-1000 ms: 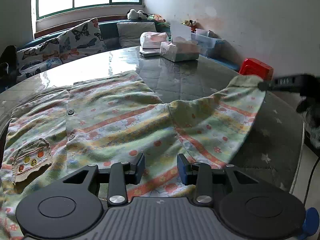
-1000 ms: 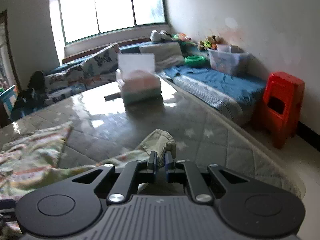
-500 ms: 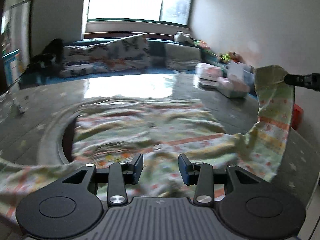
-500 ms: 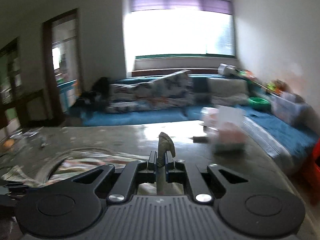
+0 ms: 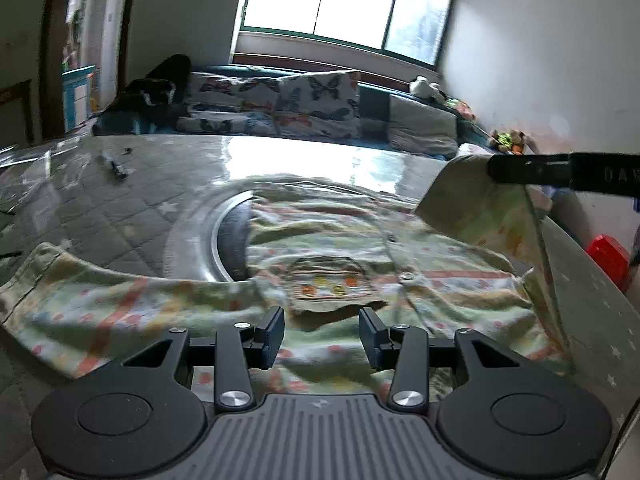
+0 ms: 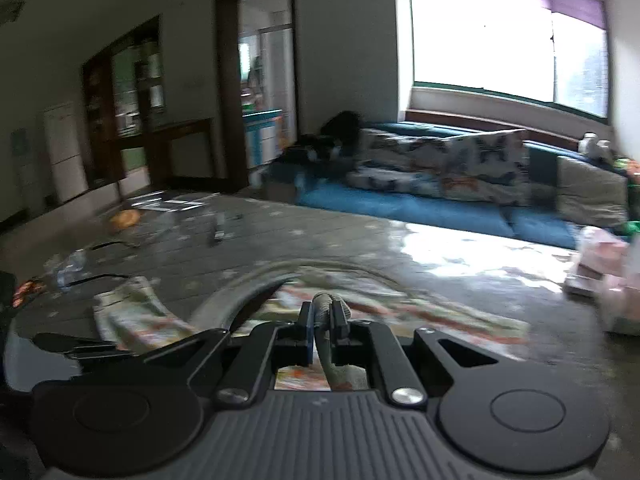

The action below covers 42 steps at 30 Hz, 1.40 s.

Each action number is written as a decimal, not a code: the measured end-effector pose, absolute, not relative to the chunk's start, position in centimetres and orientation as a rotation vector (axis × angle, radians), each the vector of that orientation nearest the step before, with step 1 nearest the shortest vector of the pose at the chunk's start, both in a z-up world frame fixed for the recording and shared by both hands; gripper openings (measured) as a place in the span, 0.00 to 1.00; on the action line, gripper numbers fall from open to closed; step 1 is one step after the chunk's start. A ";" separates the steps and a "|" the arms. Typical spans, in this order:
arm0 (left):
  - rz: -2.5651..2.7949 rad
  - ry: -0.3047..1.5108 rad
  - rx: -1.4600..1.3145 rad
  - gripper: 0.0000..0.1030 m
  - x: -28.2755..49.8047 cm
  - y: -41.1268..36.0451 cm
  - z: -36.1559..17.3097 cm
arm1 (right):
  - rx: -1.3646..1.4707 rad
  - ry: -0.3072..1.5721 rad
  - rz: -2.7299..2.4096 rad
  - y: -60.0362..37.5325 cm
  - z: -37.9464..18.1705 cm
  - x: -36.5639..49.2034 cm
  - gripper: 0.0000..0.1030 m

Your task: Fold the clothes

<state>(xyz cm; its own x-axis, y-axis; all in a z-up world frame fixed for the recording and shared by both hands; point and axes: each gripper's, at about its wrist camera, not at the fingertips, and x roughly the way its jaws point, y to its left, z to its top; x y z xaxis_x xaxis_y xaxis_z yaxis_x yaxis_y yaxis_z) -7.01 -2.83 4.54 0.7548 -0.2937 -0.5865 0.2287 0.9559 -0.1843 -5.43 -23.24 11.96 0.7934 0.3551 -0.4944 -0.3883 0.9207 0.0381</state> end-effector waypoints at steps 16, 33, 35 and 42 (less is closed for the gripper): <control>-0.243 0.630 -0.135 0.44 -6.2 -1.3 5.5 | -0.116 0.520 0.392 -24.8 13.1 -6.2 0.14; -0.360 0.775 -0.052 0.42 -3.8 -6.7 2.6 | -0.207 0.726 0.137 -35.9 8.3 -6.8 0.21; -0.355 0.776 -0.052 0.42 -3.7 -6.7 2.5 | -0.216 0.749 0.151 -35.9 7.2 -7.1 0.21; -0.355 0.779 -0.045 0.14 -3.6 -6.9 2.2 | -0.221 0.757 0.244 -33.6 5.3 -6.5 0.21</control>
